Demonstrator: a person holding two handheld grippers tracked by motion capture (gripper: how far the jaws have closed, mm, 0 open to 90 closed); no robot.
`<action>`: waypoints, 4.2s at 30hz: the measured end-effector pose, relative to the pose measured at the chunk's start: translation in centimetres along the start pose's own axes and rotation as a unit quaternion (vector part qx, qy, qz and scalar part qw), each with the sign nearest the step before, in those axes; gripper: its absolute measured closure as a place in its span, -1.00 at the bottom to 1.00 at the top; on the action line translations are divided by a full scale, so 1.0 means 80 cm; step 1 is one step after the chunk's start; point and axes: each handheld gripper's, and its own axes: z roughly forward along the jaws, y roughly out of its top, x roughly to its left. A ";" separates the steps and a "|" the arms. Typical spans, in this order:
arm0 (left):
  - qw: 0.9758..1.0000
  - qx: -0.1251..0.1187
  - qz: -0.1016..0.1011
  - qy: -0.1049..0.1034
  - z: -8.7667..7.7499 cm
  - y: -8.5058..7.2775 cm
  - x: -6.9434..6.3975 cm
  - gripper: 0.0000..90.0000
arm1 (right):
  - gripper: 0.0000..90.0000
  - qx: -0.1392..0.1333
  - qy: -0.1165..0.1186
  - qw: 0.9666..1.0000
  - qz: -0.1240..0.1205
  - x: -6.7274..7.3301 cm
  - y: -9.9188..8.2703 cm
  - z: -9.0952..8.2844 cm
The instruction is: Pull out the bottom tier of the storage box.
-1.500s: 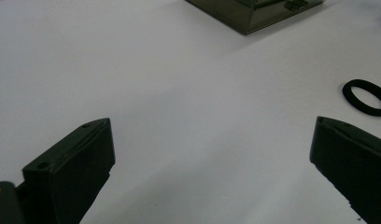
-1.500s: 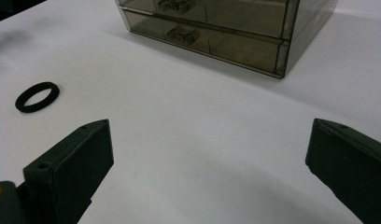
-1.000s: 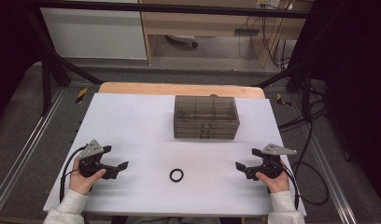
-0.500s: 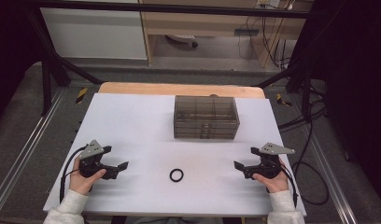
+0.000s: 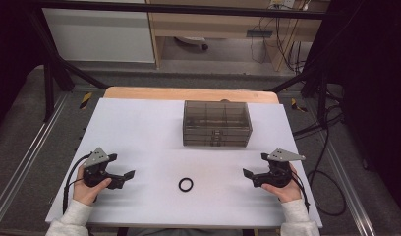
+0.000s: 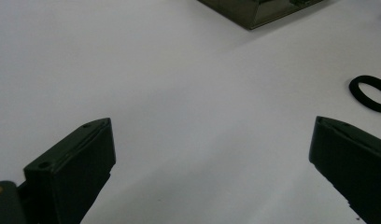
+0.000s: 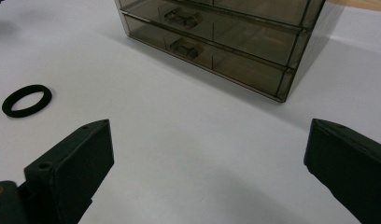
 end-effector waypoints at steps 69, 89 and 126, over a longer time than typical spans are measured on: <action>1.000 0.009 0.004 0.002 0.003 0.000 -0.001 -0.99 | -0.92 0.097 -0.069 0.964 -0.240 0.070 0.047 0.054; 1.000 0.011 0.006 0.004 0.004 -0.001 -0.001 -0.99 | -0.87 0.112 -0.077 0.938 -0.320 0.089 0.056 0.079; 1.000 0.014 0.007 0.003 0.006 -0.002 -0.001 -0.99 | -0.53 0.102 -0.155 0.873 -0.451 0.100 0.044 0.122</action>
